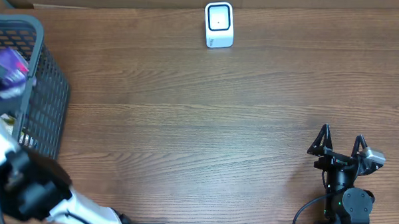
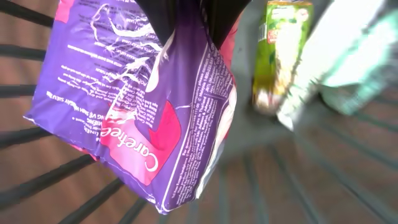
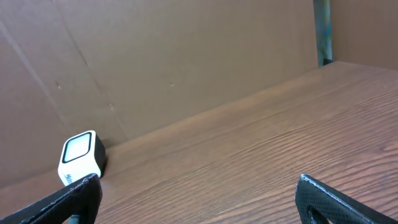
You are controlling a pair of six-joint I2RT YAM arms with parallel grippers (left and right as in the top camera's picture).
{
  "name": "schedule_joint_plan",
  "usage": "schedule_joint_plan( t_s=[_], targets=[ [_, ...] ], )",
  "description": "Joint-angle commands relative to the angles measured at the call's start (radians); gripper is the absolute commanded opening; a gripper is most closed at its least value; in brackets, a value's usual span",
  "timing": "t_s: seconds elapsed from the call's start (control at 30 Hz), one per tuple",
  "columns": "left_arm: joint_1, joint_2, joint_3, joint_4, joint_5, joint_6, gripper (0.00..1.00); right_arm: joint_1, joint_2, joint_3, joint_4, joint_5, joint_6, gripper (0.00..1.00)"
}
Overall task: Scan the item barcode
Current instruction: 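Lift the purple pack out and place it on the table center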
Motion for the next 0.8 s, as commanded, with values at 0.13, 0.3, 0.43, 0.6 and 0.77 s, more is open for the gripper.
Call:
schedule_joint_plan(
  t_s=[0.13, 0.3, 0.43, 0.6, 0.77],
  targets=[
    [-0.047, -0.270, 0.048, -0.074, 0.070, -0.011, 0.04, 0.008, -0.011, -0.010, 0.006, 0.010, -0.007, 1.00],
    [-0.202, -0.329, 0.048, -0.183, 0.126, -0.010, 0.04, 0.008, -0.011, -0.010, 0.006, 0.010, -0.007, 1.00],
    [-0.382, -0.320, 0.016, -0.271, 0.168, -0.010, 0.04, 0.008, -0.011, -0.010, 0.006, 0.010, -0.008, 1.00],
    [-0.605, -0.298, -0.142, -0.243, 0.168, -0.012, 0.04, 0.008, -0.011, -0.010, 0.006, 0.010, -0.008, 1.00],
    [-0.768, -0.241, -0.343, -0.119, 0.169, -0.061, 0.04, 0.008, -0.011, -0.010, 0.006, 0.010, -0.008, 1.00]
  ],
)
